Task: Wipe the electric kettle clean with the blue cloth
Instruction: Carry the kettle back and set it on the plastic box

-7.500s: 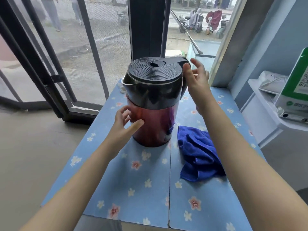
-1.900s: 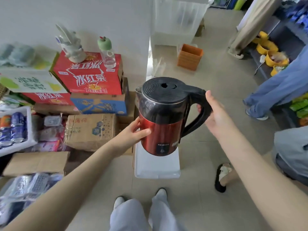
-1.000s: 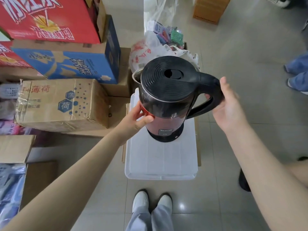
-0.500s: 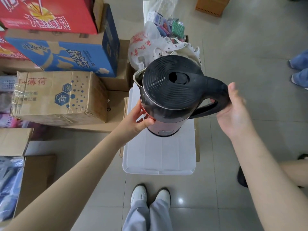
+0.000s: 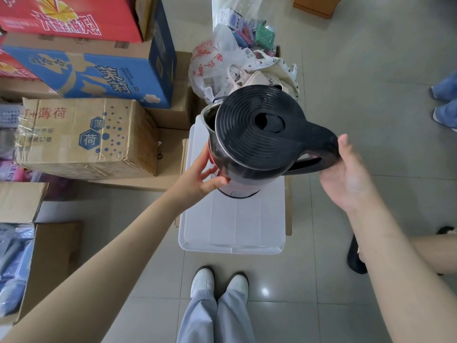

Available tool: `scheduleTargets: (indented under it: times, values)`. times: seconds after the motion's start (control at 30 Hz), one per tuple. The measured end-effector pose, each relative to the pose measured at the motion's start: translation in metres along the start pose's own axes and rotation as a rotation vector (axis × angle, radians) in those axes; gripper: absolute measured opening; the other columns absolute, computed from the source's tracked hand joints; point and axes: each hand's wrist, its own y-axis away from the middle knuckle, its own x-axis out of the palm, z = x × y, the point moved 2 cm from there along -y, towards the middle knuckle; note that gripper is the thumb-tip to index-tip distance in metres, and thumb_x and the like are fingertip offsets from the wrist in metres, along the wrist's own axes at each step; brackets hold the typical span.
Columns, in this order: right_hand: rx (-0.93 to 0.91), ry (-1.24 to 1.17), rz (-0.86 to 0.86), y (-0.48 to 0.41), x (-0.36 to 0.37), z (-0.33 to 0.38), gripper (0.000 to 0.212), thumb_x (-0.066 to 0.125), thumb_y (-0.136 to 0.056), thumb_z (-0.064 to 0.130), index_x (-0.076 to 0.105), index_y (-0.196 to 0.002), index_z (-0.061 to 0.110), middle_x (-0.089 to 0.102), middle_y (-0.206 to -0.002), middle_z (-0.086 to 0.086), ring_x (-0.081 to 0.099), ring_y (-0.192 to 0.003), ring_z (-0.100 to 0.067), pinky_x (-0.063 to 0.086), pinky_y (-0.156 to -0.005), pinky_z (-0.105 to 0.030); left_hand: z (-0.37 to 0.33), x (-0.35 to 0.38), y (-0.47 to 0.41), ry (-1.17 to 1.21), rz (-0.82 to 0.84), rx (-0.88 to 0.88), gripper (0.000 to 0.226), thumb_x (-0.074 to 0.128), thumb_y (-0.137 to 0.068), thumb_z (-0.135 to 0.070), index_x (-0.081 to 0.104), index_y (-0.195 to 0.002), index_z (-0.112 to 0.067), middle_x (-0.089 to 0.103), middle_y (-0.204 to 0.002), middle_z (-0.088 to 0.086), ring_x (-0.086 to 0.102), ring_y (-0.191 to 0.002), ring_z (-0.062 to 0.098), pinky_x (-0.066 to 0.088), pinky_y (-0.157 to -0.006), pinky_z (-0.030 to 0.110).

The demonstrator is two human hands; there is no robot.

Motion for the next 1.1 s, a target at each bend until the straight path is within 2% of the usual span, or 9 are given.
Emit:
scheduleTargets:
  times: [0.13,0.23,0.33,0.43,0.6,0.77,0.83,1.0,1.1]
  values:
    - [0.006,0.013,-0.008,0.002,0.006,0.004,0.030,0.060,-0.086,0.046,0.073,-0.093,0.020,0.074,-0.095,0.006,0.067,-0.090,-0.007,0.052,-0.079,-0.021,0.002,0.000,-0.003,-0.031,-0.024,0.021,0.094,0.063,-0.080,-0.052,0.012,-0.158,-0.033,0.029,-0.159,-0.014,0.033,-0.144,0.013,0.041,-0.110,0.026]
    - [-0.014,0.024,-0.017,0.005,0.008,0.004,0.040,0.041,-0.101,0.027,0.075,-0.081,0.025,0.074,-0.085,0.010,0.066,-0.083,-0.004,0.048,-0.077,-0.020,0.002,0.002,0.003,-0.078,-0.043,0.045,0.093,0.060,-0.080,-0.056,0.014,-0.157,-0.034,0.027,-0.159,-0.015,0.030,-0.143,0.013,0.043,-0.096,0.010]
    - [-0.046,0.034,-0.022,0.007,0.013,0.005,0.031,0.044,-0.100,0.027,0.072,-0.085,0.025,0.071,-0.084,0.011,0.062,-0.081,-0.005,0.045,-0.079,-0.021,0.003,0.003,0.008,-0.093,-0.040,0.049,0.101,0.059,-0.073,-0.072,0.012,-0.156,-0.038,0.022,-0.163,-0.015,0.028,-0.147,0.018,0.043,-0.112,0.039]
    - [-0.080,0.049,-0.042,0.008,0.013,0.000,0.022,0.058,-0.090,0.041,0.065,-0.093,0.021,0.064,-0.087,0.007,0.056,-0.077,-0.006,0.042,-0.078,-0.022,0.008,0.001,0.013,-0.124,-0.063,0.051,0.090,0.059,-0.082,-0.062,0.011,-0.155,-0.043,0.021,-0.163,-0.018,0.028,-0.148,0.020,0.038,-0.115,0.054]
    - [-0.054,0.097,-0.064,0.023,0.010,-0.014,0.069,0.076,-0.061,0.067,0.059,-0.108,0.019,0.055,-0.087,0.006,0.050,-0.069,-0.006,0.043,-0.072,-0.020,0.003,0.008,0.029,-0.015,-0.072,0.051,0.061,0.052,-0.093,-0.055,0.013,-0.139,-0.067,0.033,-0.148,-0.028,0.045,-0.138,0.023,0.051,-0.095,0.031]
    - [-0.023,0.104,-0.067,0.028,0.015,-0.013,0.026,0.049,-0.094,0.044,0.063,-0.100,0.023,0.065,-0.075,0.018,0.054,-0.069,0.000,0.042,-0.077,-0.019,-0.002,0.011,0.031,0.043,-0.077,-0.023,0.078,0.050,-0.082,-0.064,0.008,-0.147,-0.059,0.031,-0.156,-0.017,0.045,-0.140,0.027,0.046,-0.107,0.040]
    - [-0.025,0.112,-0.050,0.025,0.021,-0.008,0.025,0.048,-0.093,0.044,0.062,-0.098,0.025,0.067,-0.074,0.020,0.056,-0.067,0.002,0.042,-0.077,-0.018,0.000,0.012,0.031,0.044,-0.088,-0.025,0.081,0.050,-0.083,-0.064,0.005,-0.150,-0.056,0.024,-0.163,-0.013,0.044,-0.141,0.028,0.046,-0.108,0.040]
    - [-0.002,0.182,-0.103,0.015,0.020,-0.003,0.025,0.039,-0.102,0.041,0.061,-0.099,0.030,0.070,-0.082,0.026,0.061,-0.080,0.008,0.041,-0.089,-0.020,-0.001,0.021,0.031,0.057,-0.153,-0.013,0.061,0.052,-0.096,-0.054,0.008,-0.137,-0.067,0.021,-0.163,-0.015,0.040,-0.142,0.024,0.050,-0.082,0.017]
    - [0.020,0.178,-0.154,0.011,0.022,-0.003,0.022,0.042,-0.100,0.046,0.060,-0.101,0.033,0.068,-0.096,0.024,0.059,-0.094,0.003,0.041,-0.093,-0.025,-0.001,0.027,0.033,0.081,-0.164,0.024,0.071,0.055,-0.094,-0.055,0.004,-0.141,-0.066,0.015,-0.164,-0.020,0.030,-0.148,0.020,0.049,-0.103,0.030]
